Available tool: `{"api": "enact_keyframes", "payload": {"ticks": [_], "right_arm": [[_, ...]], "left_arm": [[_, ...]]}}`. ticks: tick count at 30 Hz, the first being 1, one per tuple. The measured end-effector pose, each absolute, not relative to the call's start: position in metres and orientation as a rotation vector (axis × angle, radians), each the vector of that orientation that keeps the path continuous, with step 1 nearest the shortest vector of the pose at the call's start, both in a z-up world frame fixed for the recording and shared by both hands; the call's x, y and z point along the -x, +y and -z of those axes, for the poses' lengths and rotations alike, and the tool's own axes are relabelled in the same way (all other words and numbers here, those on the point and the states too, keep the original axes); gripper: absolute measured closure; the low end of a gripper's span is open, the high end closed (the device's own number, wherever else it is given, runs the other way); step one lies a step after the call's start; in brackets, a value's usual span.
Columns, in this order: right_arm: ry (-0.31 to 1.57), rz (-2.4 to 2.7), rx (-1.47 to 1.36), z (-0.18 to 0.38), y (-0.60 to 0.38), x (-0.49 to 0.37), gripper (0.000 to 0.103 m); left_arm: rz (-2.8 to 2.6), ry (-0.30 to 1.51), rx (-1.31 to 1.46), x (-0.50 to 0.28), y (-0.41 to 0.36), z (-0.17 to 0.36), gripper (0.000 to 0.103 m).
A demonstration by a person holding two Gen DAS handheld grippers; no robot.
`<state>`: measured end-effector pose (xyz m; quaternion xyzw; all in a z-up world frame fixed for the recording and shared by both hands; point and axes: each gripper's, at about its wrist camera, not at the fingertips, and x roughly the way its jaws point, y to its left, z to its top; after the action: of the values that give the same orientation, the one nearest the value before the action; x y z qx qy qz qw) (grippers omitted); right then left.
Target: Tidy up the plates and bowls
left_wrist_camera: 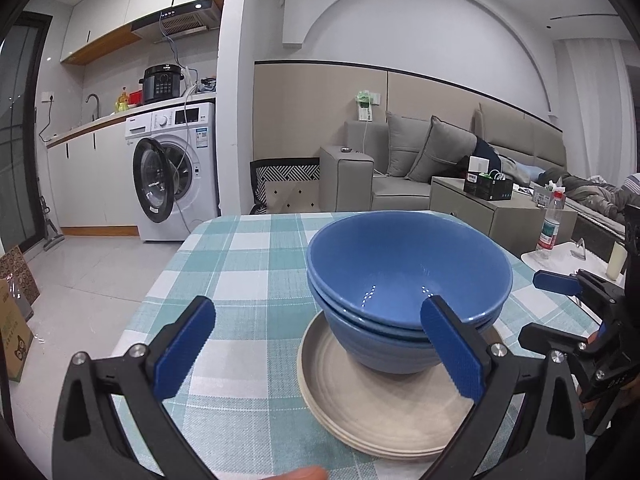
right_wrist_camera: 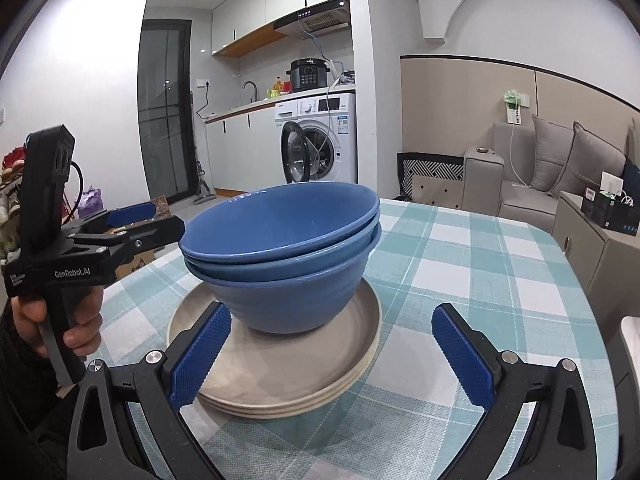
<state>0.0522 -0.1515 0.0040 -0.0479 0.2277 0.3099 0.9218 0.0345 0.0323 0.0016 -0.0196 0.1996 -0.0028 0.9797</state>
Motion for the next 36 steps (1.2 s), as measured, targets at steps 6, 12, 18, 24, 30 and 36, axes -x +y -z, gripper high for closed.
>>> {"api": "enact_keyframes", "payload": {"ticks": [6,12,18,24,30,36], "right_arm": [[0.451,-0.647,0.120,-0.001,-0.147,-0.046,0.001],[0.423,-0.638,0.125,-0.002,-0.147,-0.042,0.001],[0.404,-0.638,0.107,-0.004,-0.151,-0.038,0.001],[0.401,-0.645,0.098,-0.004,-0.153,-0.037,0.001],[0.396,-0.647,0.101,-0.004,-0.154,-0.037,0.001],[0.393,-0.647,0.096,-0.004,-0.154,-0.036,0.001]], "left_arm": [[0.008,0.394,0.056,-0.028,0.036,0.004,0.000],[0.011,0.390,0.067,-0.028,0.037,0.012,0.000],[0.010,0.375,0.052,-0.026,0.034,0.019,0.000],[0.020,0.372,0.065,-0.025,0.037,0.019,0.000],[0.010,0.372,0.068,-0.026,0.038,0.020,0.000],[0.005,0.361,0.051,-0.024,0.036,0.020,0.000]]}}
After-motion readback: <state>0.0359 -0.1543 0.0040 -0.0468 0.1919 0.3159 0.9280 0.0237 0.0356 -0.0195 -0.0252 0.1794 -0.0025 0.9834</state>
